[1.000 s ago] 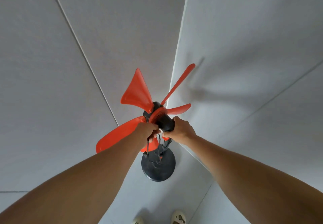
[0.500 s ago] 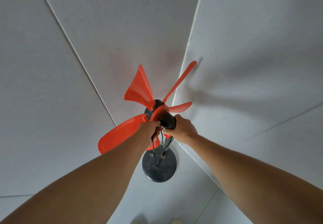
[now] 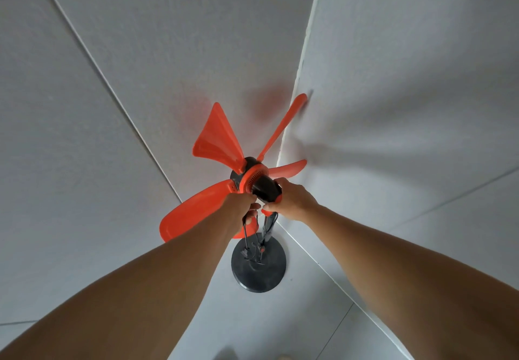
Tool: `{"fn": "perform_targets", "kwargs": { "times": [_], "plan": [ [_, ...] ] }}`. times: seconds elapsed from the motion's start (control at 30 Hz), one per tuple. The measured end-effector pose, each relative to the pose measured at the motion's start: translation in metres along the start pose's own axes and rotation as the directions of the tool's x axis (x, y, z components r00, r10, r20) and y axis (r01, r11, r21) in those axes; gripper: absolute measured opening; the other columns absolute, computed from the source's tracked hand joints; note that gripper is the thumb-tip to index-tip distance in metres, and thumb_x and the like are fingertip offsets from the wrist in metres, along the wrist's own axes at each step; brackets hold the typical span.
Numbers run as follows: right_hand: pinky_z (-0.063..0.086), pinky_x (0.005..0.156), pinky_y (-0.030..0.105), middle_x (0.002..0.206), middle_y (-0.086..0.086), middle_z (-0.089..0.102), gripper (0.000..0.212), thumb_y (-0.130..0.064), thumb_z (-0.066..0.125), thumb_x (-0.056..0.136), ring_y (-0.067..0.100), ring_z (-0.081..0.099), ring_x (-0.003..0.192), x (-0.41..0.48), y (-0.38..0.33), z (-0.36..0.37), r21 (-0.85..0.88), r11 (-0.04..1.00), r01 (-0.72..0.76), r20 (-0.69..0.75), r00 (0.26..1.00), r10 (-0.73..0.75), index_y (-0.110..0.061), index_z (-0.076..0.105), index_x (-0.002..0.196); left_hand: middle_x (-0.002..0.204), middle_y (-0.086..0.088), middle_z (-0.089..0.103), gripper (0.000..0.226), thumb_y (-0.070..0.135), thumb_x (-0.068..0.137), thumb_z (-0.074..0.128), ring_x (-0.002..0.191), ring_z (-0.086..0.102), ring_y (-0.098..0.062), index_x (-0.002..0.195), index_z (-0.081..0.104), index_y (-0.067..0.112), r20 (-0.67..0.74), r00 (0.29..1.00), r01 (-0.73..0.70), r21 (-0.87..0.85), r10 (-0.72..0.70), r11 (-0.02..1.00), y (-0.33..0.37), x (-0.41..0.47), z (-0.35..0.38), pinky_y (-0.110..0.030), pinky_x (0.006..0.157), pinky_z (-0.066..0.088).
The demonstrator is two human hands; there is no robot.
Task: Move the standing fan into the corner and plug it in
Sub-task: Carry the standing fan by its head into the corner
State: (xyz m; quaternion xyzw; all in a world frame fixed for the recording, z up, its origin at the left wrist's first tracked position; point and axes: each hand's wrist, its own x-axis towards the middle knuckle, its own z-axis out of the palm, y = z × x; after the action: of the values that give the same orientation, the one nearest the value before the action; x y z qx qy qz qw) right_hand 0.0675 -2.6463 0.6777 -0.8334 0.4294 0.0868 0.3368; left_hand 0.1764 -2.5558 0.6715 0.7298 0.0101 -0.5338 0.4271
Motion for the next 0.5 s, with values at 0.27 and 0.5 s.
{"fn": "perform_targets", "kwargs": {
  "times": [0.27,0.5],
  "plan": [
    [0.045,0.071,0.028,0.107,0.007,0.072,0.049,-0.035,0.071,0.083,0.023,0.063,0.085,-0.01,-0.008,0.002,-0.01,1.0,0.024,-0.056,0.998,-0.024,-0.015,0.055,0.124,0.068,-0.006,0.065,0.012,0.01,0.094,0.054,0.05,0.053,-0.013,0.096,0.061,0.001,-0.017,0.998,-0.061,0.107,0.063,0.992,0.002,-0.01,-0.014,-0.021,0.044,0.034],
    [0.053,0.083,0.032,0.108,0.004,0.073,0.048,-0.037,0.069,0.085,0.026,0.069,0.099,-0.008,-0.024,0.016,0.052,0.998,0.029,-0.138,0.99,-0.022,-0.019,0.057,0.127,0.071,-0.007,0.066,0.014,0.007,0.093,0.054,0.054,0.053,-0.013,0.079,0.059,0.005,-0.033,0.996,-0.088,0.01,0.088,0.996,0.001,-0.009,-0.025,-0.022,0.047,0.034]
  ]
}}
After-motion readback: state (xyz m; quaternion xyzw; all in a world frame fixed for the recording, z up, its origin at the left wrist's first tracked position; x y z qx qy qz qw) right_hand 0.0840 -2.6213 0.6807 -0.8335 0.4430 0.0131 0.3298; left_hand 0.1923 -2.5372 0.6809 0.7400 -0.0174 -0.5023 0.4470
